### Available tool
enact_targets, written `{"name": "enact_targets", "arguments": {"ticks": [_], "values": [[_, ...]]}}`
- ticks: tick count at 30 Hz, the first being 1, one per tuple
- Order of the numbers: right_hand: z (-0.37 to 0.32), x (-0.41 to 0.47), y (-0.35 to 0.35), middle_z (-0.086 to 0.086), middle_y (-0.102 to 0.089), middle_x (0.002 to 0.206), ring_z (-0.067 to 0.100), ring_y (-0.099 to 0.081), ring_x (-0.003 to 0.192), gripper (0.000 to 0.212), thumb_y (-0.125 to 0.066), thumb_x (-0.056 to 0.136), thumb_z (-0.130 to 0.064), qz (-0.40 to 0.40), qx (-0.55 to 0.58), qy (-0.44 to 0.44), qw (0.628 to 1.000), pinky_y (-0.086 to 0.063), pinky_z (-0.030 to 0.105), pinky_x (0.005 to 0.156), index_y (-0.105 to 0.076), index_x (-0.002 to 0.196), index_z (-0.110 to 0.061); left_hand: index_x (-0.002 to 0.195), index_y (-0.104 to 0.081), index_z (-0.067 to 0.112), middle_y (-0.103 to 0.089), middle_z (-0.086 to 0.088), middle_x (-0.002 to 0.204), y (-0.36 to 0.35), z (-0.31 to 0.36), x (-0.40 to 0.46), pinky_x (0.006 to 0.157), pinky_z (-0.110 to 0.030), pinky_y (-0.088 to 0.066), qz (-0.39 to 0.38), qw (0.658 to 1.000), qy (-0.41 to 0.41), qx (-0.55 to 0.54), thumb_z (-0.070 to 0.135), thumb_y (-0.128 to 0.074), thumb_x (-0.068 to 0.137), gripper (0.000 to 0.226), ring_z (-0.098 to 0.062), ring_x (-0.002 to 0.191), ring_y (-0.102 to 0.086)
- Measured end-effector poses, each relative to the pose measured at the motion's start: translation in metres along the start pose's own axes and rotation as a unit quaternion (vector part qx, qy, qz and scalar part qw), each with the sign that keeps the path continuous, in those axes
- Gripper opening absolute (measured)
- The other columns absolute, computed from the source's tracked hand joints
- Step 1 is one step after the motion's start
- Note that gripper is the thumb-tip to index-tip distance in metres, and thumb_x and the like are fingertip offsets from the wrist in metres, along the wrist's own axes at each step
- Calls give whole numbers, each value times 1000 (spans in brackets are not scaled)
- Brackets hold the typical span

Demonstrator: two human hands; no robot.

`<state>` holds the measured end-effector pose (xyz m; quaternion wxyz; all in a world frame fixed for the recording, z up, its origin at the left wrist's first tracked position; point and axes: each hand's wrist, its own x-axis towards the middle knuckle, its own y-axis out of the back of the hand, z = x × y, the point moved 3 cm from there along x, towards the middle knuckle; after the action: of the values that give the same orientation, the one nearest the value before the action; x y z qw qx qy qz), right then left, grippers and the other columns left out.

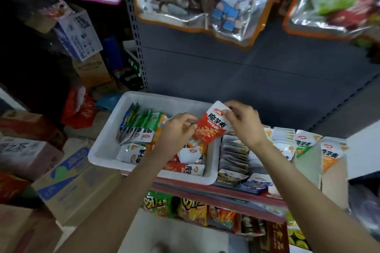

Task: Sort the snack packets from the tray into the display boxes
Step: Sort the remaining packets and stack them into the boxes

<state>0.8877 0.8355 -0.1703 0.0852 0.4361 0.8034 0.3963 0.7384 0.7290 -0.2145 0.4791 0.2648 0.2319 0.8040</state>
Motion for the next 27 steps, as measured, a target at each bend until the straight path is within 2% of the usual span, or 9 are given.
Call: {"name": "enact_targets", "arguments": {"ticks": [3, 6, 8, 11, 15, 17, 19, 22, 27], "values": [[12, -10, 42, -13, -62, 72, 1, -58, 66, 13, -54, 93, -10, 81, 38, -6, 996, -42, 22, 65, -66, 94, -13, 105, -66, 9, -67, -1, 99, -15, 34, 6, 76, -3, -41, 10, 999, -37, -35, 10, -59, 89, 17, -5, 86, -59], [30, -26, 84, -5, -68, 81, 12, -64, 77, 16, -53, 93, -10, 130, 74, -22, 989, -49, 31, 74, -67, 98, -16, 105, -66, 11, -63, 2, 101, -44, 68, 11, 83, -17, -46, -16, 997, -73, -34, 13, -58, 91, 17, -5, 91, -58], [44, -37, 109, -9, -68, 85, 12, -65, 81, 18, -54, 92, -9, 156, 77, -31, 984, -49, 30, 76, -69, 101, -15, 107, -64, 12, -59, 3, 102, -67, 91, 13, 87, -24, -45, -59, 994, -94, -21, 16, -57, 92, 18, -8, 96, -57], [68, -54, 140, -7, -67, 87, 9, -64, 81, 19, -55, 90, -7, 188, 49, -52, 980, -47, 25, 75, -71, 102, -11, 120, -59, 15, -55, 1, 118, -103, 118, 13, 94, -28, -40, -147, 983, -109, 28, 25, -56, 93, 29, -14, 112, -49], [94, -72, 162, 1, -68, 86, 10, -60, 77, 15, -57, 89, -6, 185, 8, -60, 981, -46, 25, 73, -70, 97, -9, 142, -38, 21, -34, 4, 148, -138, 131, 5, 112, -27, -23, -234, 954, -115, 149, 51, -57, 87, 66, -14, 137, -27], [105, -78, 165, 1, -67, 81, 18, -61, 76, 13, -57, 88, -8, 154, -17, -69, 986, -44, 30, 70, -68, 91, -13, 148, -24, 27, -20, 4, 156, -148, 130, -3, 117, -33, -16, -279, 933, -112, 198, 65, -55, 80, 84, -15, 143, -14], [114, -83, 161, -2, -64, 74, 19, -58, 69, 11, -57, 85, -9, 100, -49, -70, 991, -38, 25, 62, -66, 88, -16, 150, -12, 30, -6, 5, 159, -152, 126, -11, 119, -38, -10, -320, 919, -96, 211, 71, -56, 74, 97, -14, 145, -2], [126, -87, 142, 4, -62, 70, 21, -55, 66, 18, -55, 86, -10, 14, -91, -75, 993, -38, 27, 61, -66, 100, -11, 151, -3, 27, 7, 6, 159, -156, 118, -15, 117, -34, -4, -346, 906, -90, 226, 70, -59, 73, 106, -11, 145, 9], [143, -88, 105, 10, -70, 98, 28, -62, 96, 30, -48, 92, -14, -123, -188, -65, 972, -41, 30, 69, -62, 118, -17, 151, -4, 27, 5, 7, 159, -155, 112, -18, 117, -32, -8, -313, 914, -93, 242, 57, -62, 80, 97, -10, 145, 6]]}}
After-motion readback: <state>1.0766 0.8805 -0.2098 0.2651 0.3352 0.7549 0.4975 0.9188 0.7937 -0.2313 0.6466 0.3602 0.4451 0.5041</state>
